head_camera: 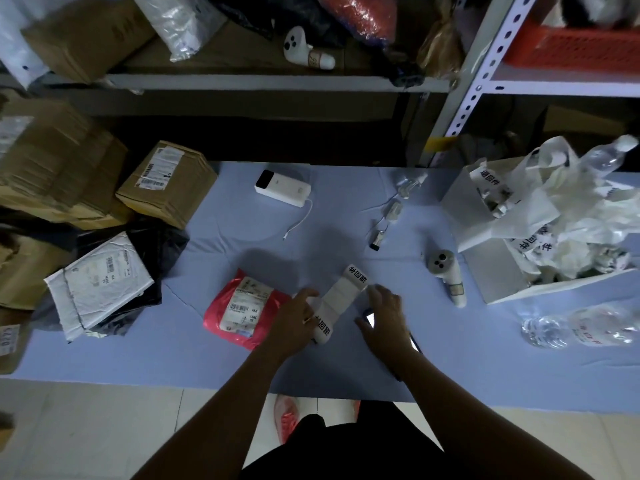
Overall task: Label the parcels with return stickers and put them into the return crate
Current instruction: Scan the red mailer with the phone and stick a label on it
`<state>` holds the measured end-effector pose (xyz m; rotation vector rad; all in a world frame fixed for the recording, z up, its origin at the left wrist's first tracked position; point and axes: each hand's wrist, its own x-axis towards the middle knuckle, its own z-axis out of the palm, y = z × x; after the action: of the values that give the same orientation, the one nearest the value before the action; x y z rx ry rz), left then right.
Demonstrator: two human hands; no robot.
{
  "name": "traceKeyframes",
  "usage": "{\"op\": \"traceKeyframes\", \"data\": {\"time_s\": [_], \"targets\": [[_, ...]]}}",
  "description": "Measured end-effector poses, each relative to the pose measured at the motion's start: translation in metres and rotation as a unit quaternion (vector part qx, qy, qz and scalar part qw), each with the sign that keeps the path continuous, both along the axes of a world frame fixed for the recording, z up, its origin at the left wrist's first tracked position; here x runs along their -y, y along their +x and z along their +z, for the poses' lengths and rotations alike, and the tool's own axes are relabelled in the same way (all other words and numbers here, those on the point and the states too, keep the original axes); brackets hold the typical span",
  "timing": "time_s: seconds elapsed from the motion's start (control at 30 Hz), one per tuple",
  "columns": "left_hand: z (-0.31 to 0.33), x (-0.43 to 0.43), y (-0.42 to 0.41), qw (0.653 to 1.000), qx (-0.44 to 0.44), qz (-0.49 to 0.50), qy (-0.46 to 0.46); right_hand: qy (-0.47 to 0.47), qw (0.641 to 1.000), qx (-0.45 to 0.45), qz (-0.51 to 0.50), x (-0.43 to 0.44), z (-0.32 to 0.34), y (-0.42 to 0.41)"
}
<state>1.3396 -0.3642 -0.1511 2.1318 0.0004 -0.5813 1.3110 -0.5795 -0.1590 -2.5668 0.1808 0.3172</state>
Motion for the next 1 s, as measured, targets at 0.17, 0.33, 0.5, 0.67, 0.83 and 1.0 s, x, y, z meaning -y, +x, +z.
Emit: {"op": "traceKeyframes", "data": {"time_s": [0.17,0.33,0.5,0.67,0.83,1.0], "targets": [[0.011,-0.005,0.003,0.995,0.056,-0.08,-0.02,0.132,0.975,-0.016,0.178,-0.033,0.027,0.03],[0.018,-0.012,0.01,0.99,0.1,-0.101,-0.005,0.112,0.973,-0.055,0.196,-0.038,0.038,0.04],[0.022,-0.018,0.017,0.986,0.132,-0.104,0.004,0.108,0.974,-0.047,0.192,-0.041,0.037,0.043],[0.025,-0.026,0.02,0.972,0.231,-0.035,0.005,0.133,0.982,-0.048,0.129,-0.046,0.034,0.045],[0.035,-0.032,0.019,0.933,0.358,-0.017,0.043,0.253,0.967,-0.03,-0.007,-0.054,0.039,0.043],[0.035,-0.029,0.005,0.921,0.38,-0.034,0.074,0.389,0.912,-0.028,-0.131,-0.065,0.047,0.046]]}}
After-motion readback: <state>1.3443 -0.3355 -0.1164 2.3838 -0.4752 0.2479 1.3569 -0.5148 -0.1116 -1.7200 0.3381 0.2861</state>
